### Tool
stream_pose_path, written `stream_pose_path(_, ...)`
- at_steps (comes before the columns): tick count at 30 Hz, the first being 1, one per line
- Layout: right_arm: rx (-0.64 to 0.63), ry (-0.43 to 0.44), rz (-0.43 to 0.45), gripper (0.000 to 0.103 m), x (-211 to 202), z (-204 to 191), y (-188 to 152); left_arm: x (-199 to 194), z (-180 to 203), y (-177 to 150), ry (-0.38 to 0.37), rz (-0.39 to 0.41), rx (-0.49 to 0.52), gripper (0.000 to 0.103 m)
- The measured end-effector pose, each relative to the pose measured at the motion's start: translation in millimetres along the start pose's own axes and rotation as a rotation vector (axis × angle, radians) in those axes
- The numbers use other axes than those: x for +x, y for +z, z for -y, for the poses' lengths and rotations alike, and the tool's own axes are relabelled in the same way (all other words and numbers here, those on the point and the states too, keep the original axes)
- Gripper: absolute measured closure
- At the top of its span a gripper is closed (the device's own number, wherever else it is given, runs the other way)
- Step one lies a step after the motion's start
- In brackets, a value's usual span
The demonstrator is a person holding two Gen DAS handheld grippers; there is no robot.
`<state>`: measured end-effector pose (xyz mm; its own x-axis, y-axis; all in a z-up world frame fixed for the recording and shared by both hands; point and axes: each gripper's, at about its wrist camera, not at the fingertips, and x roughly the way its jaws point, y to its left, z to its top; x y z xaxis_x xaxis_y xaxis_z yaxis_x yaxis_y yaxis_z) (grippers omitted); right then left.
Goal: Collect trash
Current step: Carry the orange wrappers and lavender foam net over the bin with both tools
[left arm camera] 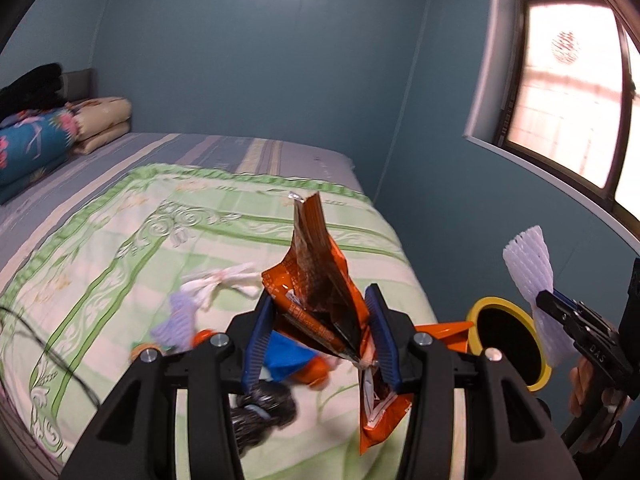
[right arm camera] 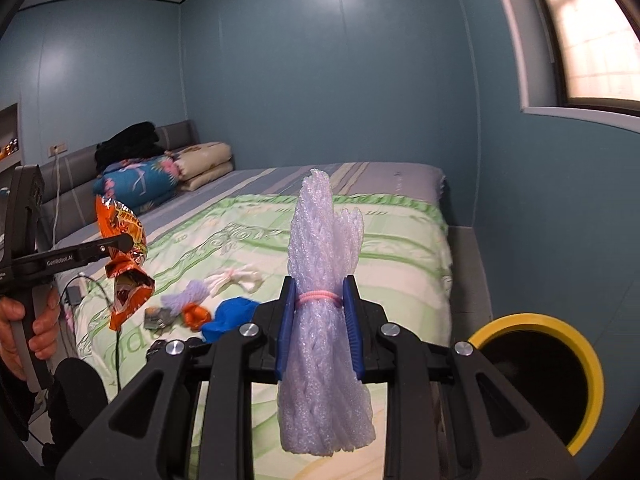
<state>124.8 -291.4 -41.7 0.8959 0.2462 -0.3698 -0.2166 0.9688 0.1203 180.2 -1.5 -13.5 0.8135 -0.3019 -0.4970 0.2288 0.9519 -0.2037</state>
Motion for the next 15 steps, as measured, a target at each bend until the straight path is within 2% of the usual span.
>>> stream_pose_path(15,0.073,-0.167,0.087,0.080,-35,66,17,54,95,16,-0.159,-0.033,0.105,0.059)
